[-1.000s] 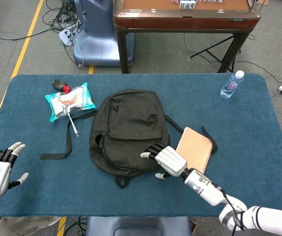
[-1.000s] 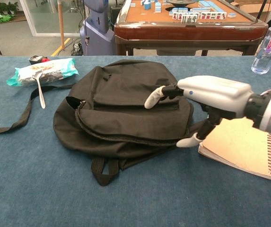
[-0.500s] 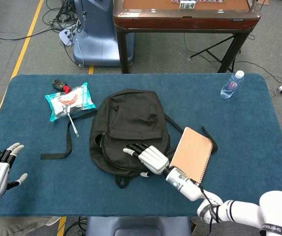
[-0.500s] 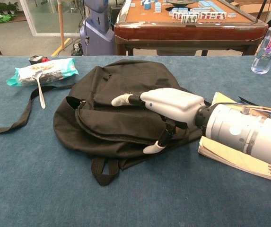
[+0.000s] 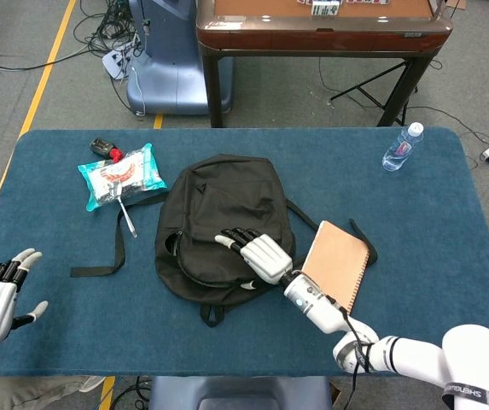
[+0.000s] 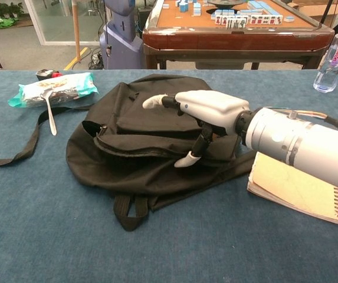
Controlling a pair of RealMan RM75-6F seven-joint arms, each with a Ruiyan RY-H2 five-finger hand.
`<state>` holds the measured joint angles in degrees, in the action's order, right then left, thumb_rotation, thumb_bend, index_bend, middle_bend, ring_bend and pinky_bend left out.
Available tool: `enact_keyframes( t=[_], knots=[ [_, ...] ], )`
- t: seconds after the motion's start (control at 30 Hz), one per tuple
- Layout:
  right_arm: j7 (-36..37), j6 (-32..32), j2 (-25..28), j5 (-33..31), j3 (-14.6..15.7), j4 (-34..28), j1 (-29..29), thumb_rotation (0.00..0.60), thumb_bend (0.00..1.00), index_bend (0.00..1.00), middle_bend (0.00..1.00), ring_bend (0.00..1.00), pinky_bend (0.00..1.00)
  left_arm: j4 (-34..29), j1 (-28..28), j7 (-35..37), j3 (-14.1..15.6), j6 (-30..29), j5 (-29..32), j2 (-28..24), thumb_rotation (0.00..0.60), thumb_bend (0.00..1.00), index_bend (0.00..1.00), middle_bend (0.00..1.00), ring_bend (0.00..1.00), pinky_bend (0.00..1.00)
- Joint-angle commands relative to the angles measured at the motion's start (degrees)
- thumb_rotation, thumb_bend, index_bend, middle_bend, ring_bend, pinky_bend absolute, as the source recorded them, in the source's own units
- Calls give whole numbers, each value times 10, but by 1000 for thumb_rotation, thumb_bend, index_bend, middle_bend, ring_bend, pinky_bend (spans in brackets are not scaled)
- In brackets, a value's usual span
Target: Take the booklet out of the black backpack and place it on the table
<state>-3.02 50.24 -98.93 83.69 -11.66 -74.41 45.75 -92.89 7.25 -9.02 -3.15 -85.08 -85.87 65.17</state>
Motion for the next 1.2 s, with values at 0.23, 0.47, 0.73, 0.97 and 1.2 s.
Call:
enact_keyframes(
  t=[0.23,0.47,0.73,0.97,1.2],
  knots=[
    [13,-13,25,-34,-17,-19,12,600,41,93,105,87,189,1,2,-2,-1,4,2,2,600,198,206,160,220,208],
    [40,-32,48,-54,-15,-50,16,600,41,94,121,87,189,2,3,-4,-1,6,4,4,600,197,206,160,220,208],
    [47,-30,69,-58,-7,-78,16,600,42,93,135,87,189,5,5,-4,0,10,5,7,600,197,206,160,220,208],
    [57,-29,72,-73,-14,-76,20,600,52,94,149,95,189,7,7,-3,-1,12,7,9,600,197,206,160,220,208],
    [47,-26,49,-89,-20,-41,31,600,244,121,196,145,193,9,9,-2,-1,15,7,11,600,197,206,160,220,208]
  ],
)
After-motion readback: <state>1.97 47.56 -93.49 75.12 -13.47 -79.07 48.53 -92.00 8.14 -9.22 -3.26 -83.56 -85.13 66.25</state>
